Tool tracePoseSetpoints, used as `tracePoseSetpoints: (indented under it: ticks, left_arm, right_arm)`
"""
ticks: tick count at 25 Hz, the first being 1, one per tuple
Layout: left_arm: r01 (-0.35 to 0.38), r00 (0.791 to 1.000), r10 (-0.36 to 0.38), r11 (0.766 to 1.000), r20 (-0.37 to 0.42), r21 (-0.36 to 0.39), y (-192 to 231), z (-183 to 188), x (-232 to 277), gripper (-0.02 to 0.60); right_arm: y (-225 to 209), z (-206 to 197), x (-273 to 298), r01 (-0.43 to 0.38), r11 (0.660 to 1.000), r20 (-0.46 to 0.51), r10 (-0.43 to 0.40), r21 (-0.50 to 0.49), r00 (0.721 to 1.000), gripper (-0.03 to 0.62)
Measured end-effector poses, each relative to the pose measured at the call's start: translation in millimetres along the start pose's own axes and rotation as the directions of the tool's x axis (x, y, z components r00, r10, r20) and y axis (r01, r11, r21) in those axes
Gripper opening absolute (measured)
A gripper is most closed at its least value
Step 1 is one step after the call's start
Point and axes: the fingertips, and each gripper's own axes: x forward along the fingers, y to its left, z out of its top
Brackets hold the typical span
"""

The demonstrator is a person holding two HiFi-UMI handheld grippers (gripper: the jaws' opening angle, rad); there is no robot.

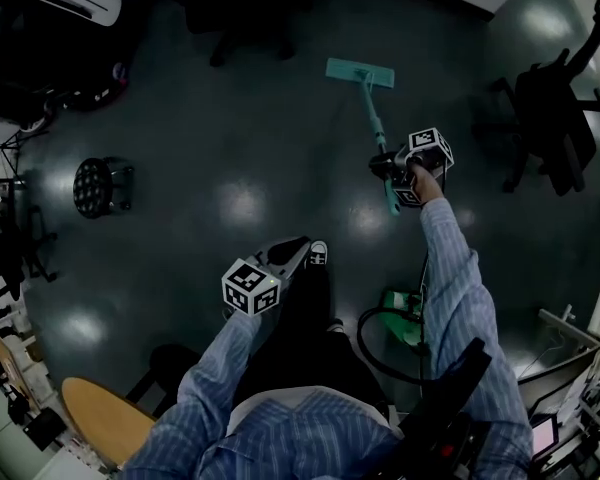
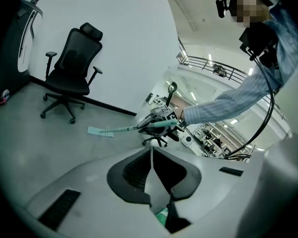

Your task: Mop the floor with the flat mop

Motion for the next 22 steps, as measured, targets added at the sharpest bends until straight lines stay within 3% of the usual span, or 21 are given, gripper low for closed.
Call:
tracePoseSetpoints:
  ticks: [10, 16, 22]
  left_arm:
    - [0.070, 0.997, -0.069, 0.996, -0.025, 0.052, -75.8, -48.3, -23.6, 0.015]
    - [0.074, 0.997, -0.074, 0.995, -0.008, 0.063, -123.3, -85.3, -58.9, 0.015]
    - [0.068, 0.997, -0.071, 0.991, 0.021, 0.114, -175.7, -122.4, -92.5, 0.015]
  right_arm:
    - [-94.7, -143.5, -23.6, -0.042, 0.998, -0.024, 0.043, 0.047, 0.999, 0.067]
    - [-156.6, -250.1, -36.5, -0.075, 0.993, -0.027, 0.078, 0.095, 0.997, 0.067]
    - [-221.9, -347.7, -53.0, -0.053, 0.992, -0.039, 0.058, 0.116, 0.998, 0.066]
